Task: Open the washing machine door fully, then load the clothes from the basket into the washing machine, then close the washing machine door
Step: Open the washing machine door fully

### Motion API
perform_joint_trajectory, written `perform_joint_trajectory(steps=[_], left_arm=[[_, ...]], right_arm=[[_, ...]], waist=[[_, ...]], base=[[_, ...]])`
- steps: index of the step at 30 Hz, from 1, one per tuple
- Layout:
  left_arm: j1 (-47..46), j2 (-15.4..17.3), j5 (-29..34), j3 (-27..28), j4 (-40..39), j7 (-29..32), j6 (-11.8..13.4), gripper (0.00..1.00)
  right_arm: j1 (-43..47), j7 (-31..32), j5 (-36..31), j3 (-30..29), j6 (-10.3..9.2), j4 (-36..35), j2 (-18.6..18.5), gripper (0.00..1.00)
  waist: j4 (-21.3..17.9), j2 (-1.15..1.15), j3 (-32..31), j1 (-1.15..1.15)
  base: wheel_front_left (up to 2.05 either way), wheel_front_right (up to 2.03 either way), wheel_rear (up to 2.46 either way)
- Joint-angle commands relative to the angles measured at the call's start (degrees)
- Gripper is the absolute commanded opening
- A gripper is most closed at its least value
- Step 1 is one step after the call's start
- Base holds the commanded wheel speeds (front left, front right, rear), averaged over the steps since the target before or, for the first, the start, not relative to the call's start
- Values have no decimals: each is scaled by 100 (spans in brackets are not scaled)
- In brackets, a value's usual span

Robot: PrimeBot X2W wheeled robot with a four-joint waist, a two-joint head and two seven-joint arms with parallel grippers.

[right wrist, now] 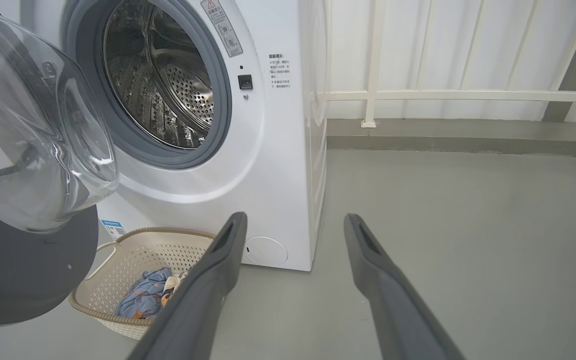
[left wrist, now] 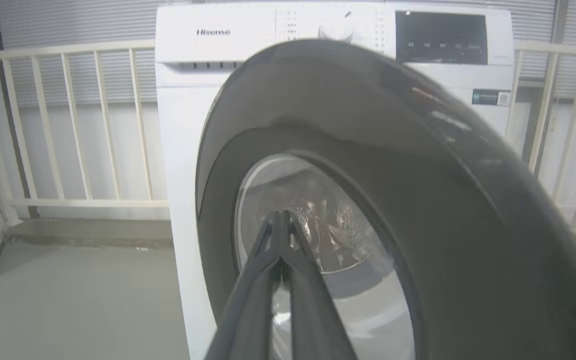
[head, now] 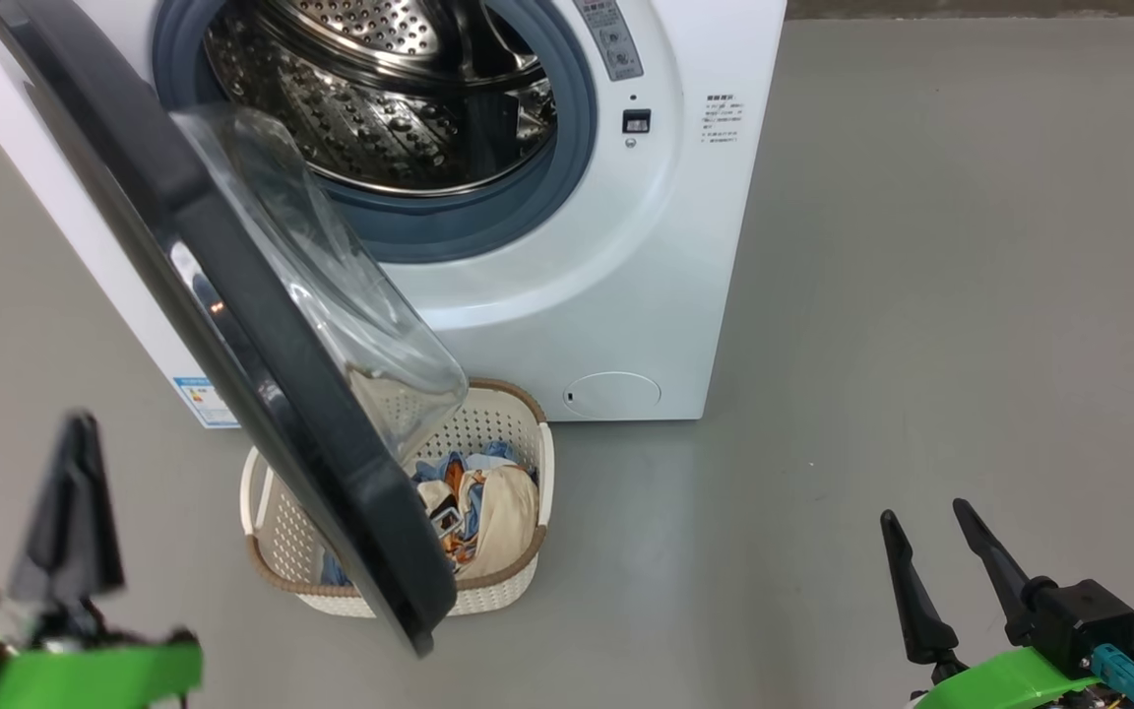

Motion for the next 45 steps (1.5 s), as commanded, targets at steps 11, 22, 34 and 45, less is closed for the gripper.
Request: perform_joint_trajectory(steps=[11,22,34,45], left_arm=[[-1024,375,-378,-412,-1489,-36,-9,0],[-1131,429,-440,-1993,-1723,-36,-9,0],[-887,431,-371,-3447,-1468,-36,-9,0],[-601,373,-426,-3954,-1052,-36,-9,0]], right_arm=[[-146,-68,64,135,17,-122,-1,100],[-136,-68,100,164,17,-77,21,100],[-116,-68,124,181,17,-10,8,100],[-117,-68,136,203,17,51,-18,100]], waist=[[-9,0,-51,0],[-70,0,-66,0],[-7,0,-97,0],[-14,0,-120,0]], base=[[0,0,0],[0,0,0],[0,0,0],[0,0,0]])
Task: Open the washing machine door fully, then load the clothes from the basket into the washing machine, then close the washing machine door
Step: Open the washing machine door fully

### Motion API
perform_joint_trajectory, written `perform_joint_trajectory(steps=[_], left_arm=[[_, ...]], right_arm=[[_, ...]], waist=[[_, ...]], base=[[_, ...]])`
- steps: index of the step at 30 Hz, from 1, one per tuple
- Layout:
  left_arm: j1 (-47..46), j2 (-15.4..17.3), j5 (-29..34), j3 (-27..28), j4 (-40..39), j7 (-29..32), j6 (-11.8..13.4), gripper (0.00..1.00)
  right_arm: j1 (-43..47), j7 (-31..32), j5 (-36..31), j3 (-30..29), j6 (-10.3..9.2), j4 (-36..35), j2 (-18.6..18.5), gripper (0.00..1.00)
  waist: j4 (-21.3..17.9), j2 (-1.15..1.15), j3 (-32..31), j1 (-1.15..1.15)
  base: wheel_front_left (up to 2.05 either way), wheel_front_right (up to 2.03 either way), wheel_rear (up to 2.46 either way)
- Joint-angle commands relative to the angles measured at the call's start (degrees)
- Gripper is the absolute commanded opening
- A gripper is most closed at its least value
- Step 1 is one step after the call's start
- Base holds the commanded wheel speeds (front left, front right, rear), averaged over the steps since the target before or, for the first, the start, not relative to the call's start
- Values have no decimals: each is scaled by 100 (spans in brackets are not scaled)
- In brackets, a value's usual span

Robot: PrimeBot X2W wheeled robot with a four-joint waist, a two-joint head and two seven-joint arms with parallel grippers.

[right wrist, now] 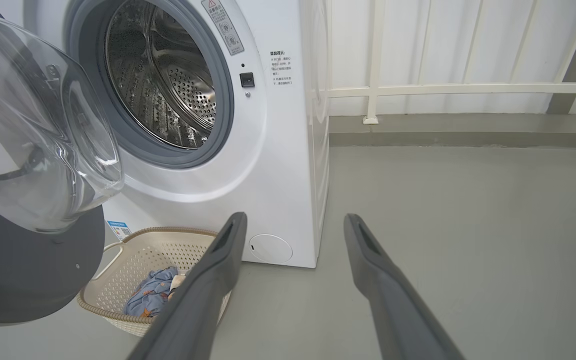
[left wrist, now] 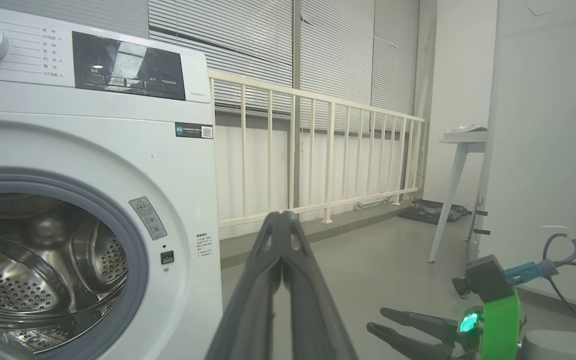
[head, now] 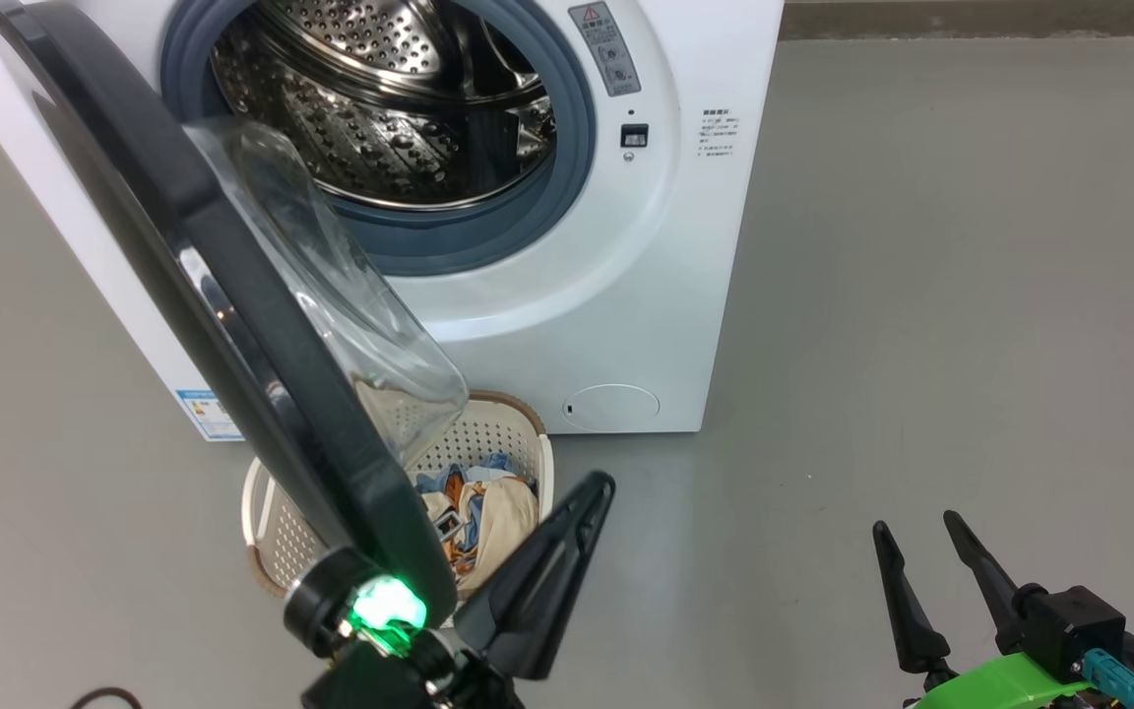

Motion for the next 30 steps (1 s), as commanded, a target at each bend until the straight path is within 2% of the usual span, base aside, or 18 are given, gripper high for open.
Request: perform_joint_trajectory(steps=[1,21,30], left_arm=[[-19,26,15,98,-47,-29,-9,0],[244,51,-64,-23,908,-29,-9,0],[72,-91,-131,190,1516,-29,-9,0]], right_arm=[[-116,-68,32,152,17,-124,-45,100],[-175,-68,54,172,17,-140,-66,100],[-224,-68,87,174,17,-111,-54,100]], waist=[[-4,0,3,0],[-11,0,127,0],[-51,0,215,0]], base=[[0,0,0],[0,0,0],[0,0,0]])
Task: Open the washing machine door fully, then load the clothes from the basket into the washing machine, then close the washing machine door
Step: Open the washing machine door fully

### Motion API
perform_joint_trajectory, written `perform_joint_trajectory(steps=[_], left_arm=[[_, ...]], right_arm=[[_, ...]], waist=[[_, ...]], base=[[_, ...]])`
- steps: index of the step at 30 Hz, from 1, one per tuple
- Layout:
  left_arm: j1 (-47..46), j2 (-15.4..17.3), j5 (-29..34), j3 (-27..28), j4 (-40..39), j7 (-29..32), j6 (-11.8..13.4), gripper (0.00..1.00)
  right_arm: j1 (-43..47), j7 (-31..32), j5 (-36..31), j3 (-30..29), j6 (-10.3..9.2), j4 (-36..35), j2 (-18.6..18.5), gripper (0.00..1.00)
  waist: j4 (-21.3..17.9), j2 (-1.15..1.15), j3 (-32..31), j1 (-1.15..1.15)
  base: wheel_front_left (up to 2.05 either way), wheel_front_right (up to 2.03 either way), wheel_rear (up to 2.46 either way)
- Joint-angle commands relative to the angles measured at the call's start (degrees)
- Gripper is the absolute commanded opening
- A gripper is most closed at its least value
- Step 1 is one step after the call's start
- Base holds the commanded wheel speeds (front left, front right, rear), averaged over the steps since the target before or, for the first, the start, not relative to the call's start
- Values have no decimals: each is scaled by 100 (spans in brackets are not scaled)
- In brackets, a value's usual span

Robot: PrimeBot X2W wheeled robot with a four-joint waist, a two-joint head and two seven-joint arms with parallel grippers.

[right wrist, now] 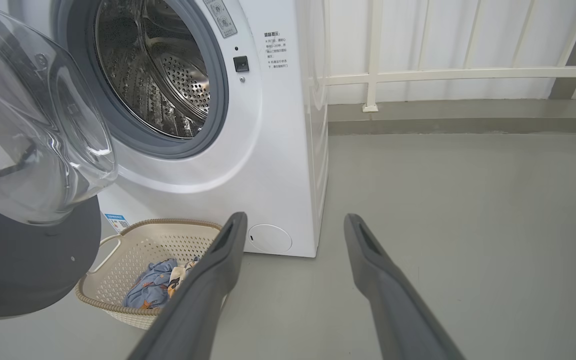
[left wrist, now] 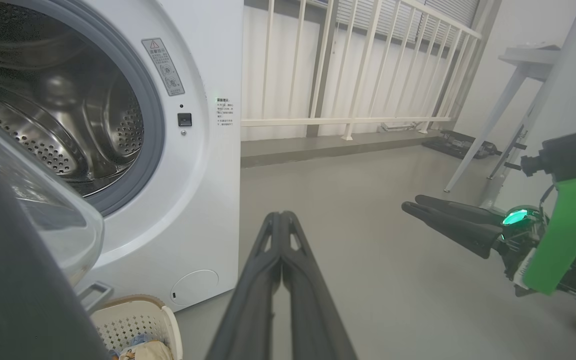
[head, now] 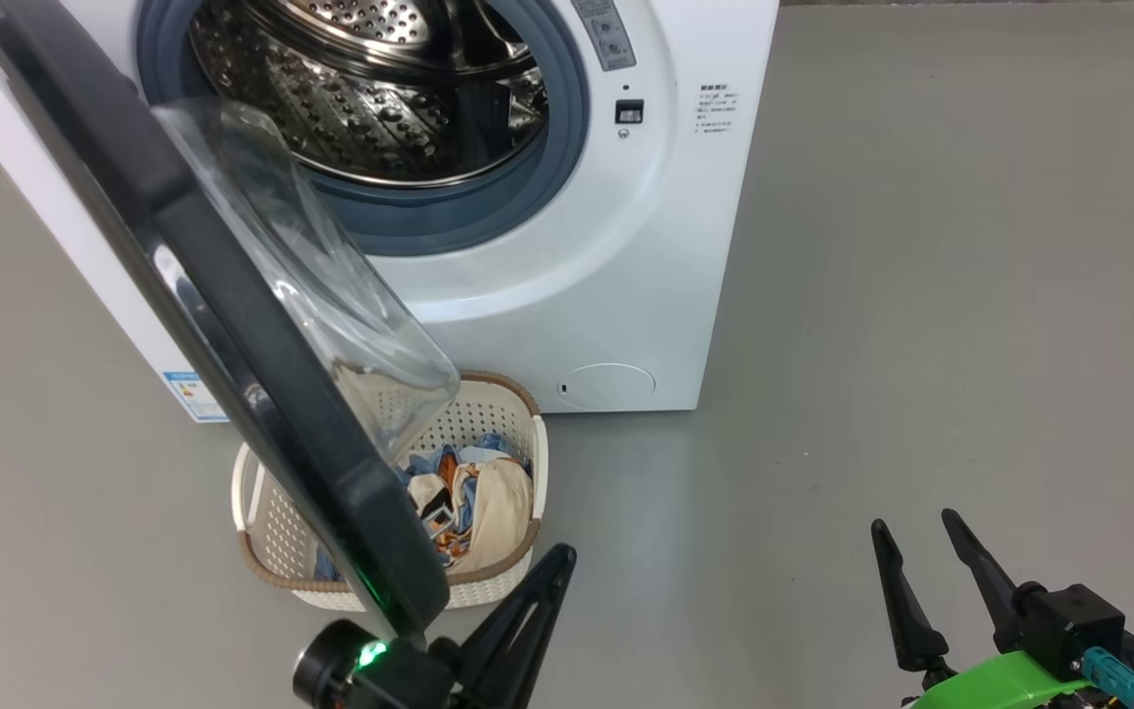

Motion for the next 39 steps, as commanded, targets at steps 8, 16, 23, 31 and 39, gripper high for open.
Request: perform_joint_trajectory(steps=[8,16,23,31,39], left_arm=[[-376,-105,-70,441,170,-33,-9,0],[-392,-175,-25,713,395,-33,-9,0],[-406,-252,9,857,481,-33,-9,0],[-349,-313,24,1054,586,-33,10,0],[-282,-363,18,1291,653,-33,171,0]], right_arm=[[-253,-68,48,153,17,-111,-36,100],[-267,-68,59,122,17,-113,-28,100],[-309,-68,74,175,17,-59,-12,100],[-332,-68,92,200,17,7,-4,100],[-292,-68,140,208,17,56,6,100]], waist=[[-65,0,72,0],[-20,0,151,0],[73,0,187,0],[153,0,188,0],[228,0,143,0]], base=[[0,0,0],[0,0,0],[0,0,0],[0,0,0],[0,0,0]])
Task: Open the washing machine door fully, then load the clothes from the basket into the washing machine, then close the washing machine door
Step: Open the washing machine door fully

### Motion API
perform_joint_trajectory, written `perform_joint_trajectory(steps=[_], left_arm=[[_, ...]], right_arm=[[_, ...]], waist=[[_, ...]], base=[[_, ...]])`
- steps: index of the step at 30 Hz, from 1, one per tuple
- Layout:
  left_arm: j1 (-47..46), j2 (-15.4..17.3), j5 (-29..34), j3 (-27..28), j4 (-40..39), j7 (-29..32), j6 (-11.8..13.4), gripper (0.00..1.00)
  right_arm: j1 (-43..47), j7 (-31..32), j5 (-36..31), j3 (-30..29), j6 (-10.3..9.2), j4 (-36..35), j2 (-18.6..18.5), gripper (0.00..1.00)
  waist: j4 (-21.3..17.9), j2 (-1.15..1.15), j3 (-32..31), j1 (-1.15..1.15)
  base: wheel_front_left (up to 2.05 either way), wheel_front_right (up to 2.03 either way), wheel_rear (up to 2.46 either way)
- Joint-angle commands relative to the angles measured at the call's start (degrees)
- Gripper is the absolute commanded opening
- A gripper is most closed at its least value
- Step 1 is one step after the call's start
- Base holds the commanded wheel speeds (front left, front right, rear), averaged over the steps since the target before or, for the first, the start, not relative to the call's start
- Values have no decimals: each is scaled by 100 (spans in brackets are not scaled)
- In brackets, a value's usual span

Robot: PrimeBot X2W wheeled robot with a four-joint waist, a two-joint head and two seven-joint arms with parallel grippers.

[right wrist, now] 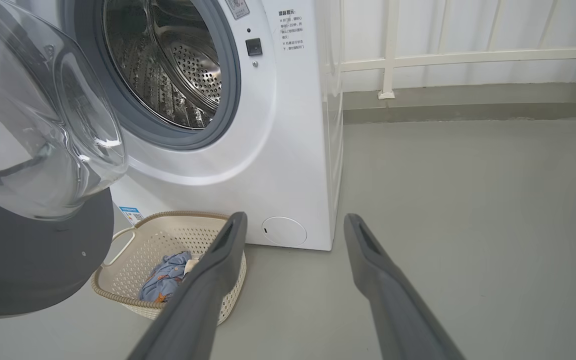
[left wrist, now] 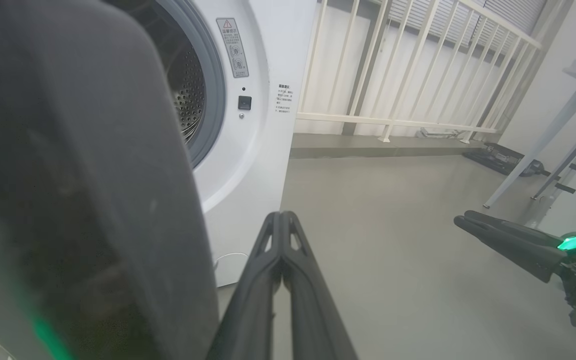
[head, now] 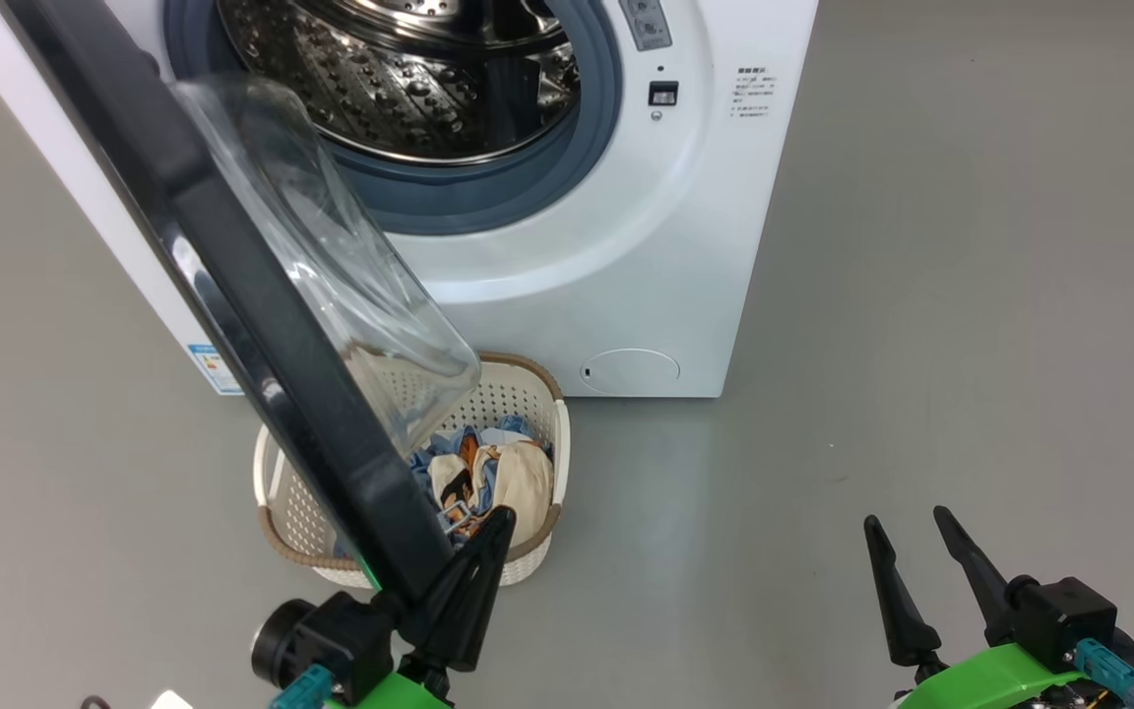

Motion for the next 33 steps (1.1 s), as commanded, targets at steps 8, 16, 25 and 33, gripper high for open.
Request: perform_joint_trajectory(steps=[8,16,25,33], left_arm=[[-2,37,8,334,-50,-37,158,0],[107,32,104,372,-27,-37,307,0],[271,30,119,447,-136,-37,434,0],[339,30,97,599,-268,-37,589,0]], right_arm=[[-146,-68,68,176,17,-60,4,100],[-107,-68,112,204,17,-48,-19,100],[-72,-68,158,223,17,-39,-24,100],[-99,-68,194,246,17,-33,-20,100]], waist=[[97,0,-65,0],[198,0,-118,0],[352,0,-126,0],[522,0,-60,0]], base=[[0,0,0],[0,0,0],[0,0,0],[0,0,0]])
